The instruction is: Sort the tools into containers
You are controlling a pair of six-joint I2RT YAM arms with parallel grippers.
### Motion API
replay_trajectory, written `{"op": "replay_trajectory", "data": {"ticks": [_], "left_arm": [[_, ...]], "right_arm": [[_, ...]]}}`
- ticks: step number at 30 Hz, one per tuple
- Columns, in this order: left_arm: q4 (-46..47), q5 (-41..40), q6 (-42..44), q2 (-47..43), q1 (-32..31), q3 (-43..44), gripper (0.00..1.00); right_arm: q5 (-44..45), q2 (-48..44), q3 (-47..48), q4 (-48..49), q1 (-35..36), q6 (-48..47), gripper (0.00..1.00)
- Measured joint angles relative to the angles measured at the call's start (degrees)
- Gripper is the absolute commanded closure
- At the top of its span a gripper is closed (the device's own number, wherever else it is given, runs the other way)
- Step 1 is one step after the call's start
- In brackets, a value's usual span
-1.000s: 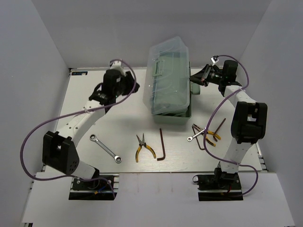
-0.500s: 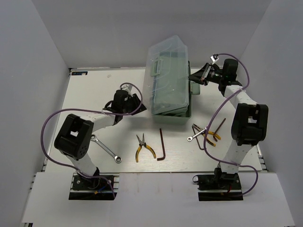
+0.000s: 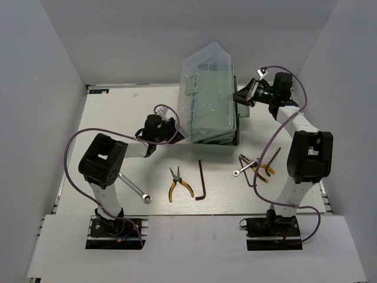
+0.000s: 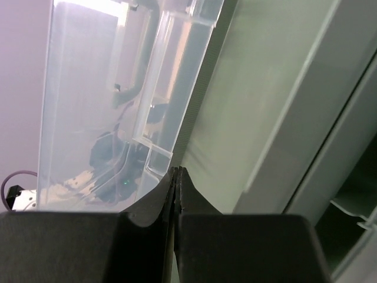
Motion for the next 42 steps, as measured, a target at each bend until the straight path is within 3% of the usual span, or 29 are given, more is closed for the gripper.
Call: {"op": "replay_trajectory", "data": {"ticks": [20,32,42], "left_arm": [[2.82,1.57,-2.51,-5.40,-0.11,-6.69,0.56],[-4.39,-3.87,-1.44,-21.97,0.00,-15.58,0.56],[-18.16,-14.12,-1.62,-40.39,0.04,-21.38,0.54]], "right_arm": [[0.24,-1.03,2.69,-4.46,4.46,-1.31,1.00],[0.28,-3.10,4.15,-5.68,7.06,-1.97,1.00],[0.17,-3.21,5.38,-6.62,9.99,-2.62,1.00]]}}
